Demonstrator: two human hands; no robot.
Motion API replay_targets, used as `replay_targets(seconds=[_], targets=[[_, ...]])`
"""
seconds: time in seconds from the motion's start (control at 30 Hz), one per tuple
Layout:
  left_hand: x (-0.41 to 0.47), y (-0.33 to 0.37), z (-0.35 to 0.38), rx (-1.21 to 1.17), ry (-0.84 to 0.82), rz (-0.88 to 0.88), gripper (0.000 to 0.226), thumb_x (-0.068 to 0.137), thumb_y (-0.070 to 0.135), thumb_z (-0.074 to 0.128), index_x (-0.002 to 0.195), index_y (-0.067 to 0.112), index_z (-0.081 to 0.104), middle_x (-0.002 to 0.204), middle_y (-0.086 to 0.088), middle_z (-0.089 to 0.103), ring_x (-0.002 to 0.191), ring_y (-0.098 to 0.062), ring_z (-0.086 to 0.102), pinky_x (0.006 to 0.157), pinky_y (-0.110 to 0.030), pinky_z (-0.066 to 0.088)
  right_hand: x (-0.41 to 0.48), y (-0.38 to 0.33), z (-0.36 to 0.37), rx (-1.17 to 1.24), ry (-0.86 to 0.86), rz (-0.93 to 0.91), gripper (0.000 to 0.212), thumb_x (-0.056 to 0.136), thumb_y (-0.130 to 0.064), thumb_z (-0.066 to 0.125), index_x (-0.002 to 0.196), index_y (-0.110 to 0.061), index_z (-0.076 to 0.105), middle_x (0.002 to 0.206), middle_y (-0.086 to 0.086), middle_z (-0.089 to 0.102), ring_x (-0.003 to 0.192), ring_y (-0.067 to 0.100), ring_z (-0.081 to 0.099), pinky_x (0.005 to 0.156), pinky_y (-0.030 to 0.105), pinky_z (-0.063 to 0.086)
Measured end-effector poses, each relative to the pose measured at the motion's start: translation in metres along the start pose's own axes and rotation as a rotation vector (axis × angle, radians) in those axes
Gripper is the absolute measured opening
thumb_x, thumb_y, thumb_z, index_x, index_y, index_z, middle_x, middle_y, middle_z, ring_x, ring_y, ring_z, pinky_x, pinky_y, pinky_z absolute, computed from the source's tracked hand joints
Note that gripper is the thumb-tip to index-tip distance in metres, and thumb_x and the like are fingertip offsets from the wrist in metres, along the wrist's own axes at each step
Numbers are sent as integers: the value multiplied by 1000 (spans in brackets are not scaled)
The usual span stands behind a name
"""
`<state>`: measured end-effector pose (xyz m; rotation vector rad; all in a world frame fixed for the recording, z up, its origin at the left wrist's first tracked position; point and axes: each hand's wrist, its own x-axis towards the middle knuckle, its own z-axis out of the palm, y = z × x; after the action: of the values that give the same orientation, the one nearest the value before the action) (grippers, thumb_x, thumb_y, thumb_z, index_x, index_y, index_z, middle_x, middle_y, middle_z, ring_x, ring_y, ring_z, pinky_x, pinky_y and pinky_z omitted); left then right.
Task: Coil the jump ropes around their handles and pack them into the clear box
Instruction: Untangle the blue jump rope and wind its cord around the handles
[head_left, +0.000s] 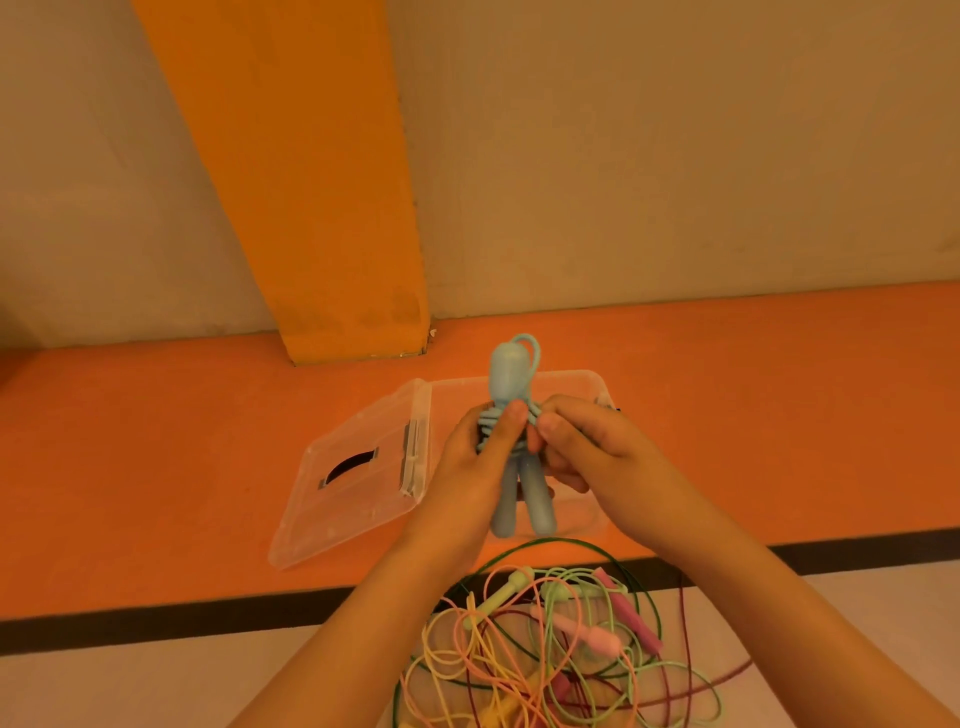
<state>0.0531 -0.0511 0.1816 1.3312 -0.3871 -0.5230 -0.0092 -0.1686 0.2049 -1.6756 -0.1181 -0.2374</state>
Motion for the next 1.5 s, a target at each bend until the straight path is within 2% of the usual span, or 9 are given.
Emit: replay_targets(seconds=[0.1,0.33,0.43,0.6,0.73,0.9,1.07,1.3,1.5], targets=[[2,1,3,-137,32,-24,37,79,44,53,97,14,64,81,-10,69,70,-22,66,66,-38,56,-1,-7,3,-39,-19,-25,21,89,-22,41,73,-11,51,50,-15,45,47,-1,41,52,9,35],[11,1,-7,-144,144,-74,18,93,19,55,104,6,60,74,-11,63,53,-14,58,46,-24,47,-6,-15,-15,-418,203,-41,29,83,-44,50,68,-22,60,71,8,62,59,18,57,54,25,44],[6,-1,0,-94,68,-56,15,92,15,56,104,5,58,72,-9,61,56,-17,59,50,-26,48,-6,-11,-11,-457,139,-97,31,84,-46,46,68,-22,59,66,-6,59,59,8,52,58,24,39],[7,2,-2,-136,47,-30,18,91,7,55,109,6,59,78,-7,68,60,-22,63,58,-30,54,-7,-14,-15,-381,175,-131,25,85,-42,49,69,-25,57,68,-15,55,67,-2,51,63,11,35],[8,2,-4,-161,72,-61,20,91,6,55,110,4,58,80,-10,68,59,-22,63,54,-28,52,-4,-18,-14,-313,204,-113,19,83,-29,61,65,-36,60,98,-9,63,96,4,59,80,10,39],[6,4,-3,-194,30,-59,13,94,6,49,103,4,59,73,-8,68,54,-19,60,50,-25,50,-3,-26,-15,-70,176,-99,17,84,-31,60,78,-27,75,93,28,64,64,29,50,59,34,37],[7,3,-4,-186,31,-65,13,93,8,52,100,4,63,77,-10,67,54,-19,58,50,-24,48,-1,-14,-17,246,87,-58,38,77,-51,66,76,-13,67,93,19,65,90,29,60,86,37,47],[7,-1,-5,-251,57,-117,14,95,8,49,100,2,61,74,-10,67,53,-19,58,50,-25,50,3,-13,-17,325,30,-12,86,56,-68,75,121,-16,53,121,12,57,113,26,58,97,38,45],[8,-6,-9,-213,93,-152,14,95,8,51,100,3,63,76,-11,67,56,-21,58,51,-25,50,8,-16,-26,129,330,-60,24,77,-25,64,99,-15,60,112,4,66,110,26,61,98,39,48]])
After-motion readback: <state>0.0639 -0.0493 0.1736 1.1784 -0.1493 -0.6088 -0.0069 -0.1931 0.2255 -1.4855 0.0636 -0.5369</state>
